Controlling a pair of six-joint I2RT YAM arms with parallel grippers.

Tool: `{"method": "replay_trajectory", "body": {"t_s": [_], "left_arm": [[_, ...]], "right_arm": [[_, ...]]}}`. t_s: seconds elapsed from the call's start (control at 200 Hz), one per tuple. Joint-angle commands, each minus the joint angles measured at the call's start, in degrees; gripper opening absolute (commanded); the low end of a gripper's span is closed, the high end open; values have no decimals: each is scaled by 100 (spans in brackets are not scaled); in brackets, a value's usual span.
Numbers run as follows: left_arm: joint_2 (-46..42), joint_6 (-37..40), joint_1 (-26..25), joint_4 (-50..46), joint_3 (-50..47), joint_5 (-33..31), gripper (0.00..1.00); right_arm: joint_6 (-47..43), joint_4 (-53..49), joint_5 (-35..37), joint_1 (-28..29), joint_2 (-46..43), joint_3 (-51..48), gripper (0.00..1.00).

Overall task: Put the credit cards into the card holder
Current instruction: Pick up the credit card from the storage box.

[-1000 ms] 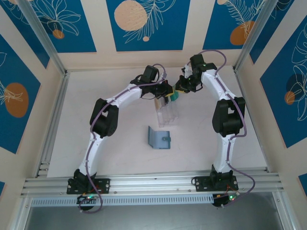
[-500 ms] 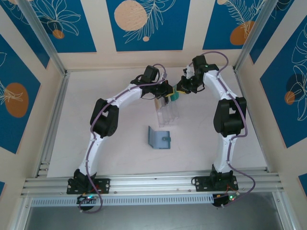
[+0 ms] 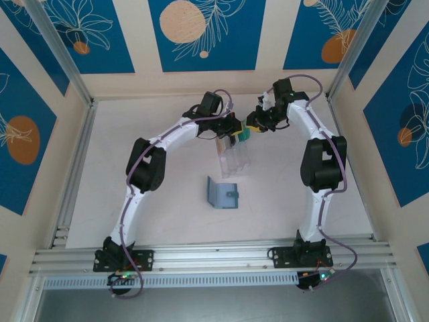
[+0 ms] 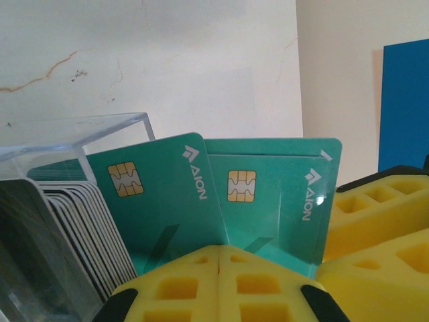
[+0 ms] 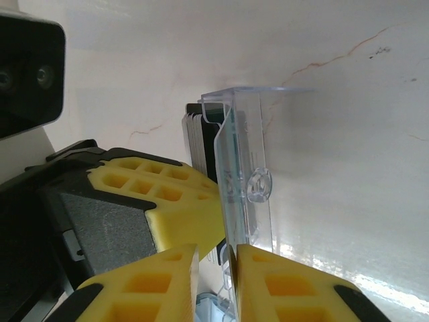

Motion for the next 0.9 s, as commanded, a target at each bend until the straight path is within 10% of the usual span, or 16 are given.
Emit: {"method": "replay_trajectory", "body": {"t_s": [0.0,0.895], "left_arm": [[280,190,-62,-396,69,-205,2],[66,162,-11,-293,-136,-208,2]], "right_arm": [[152,139,-637,-24,-378,-122,19],[70,23,-436,35,-210,-56,0]]}}
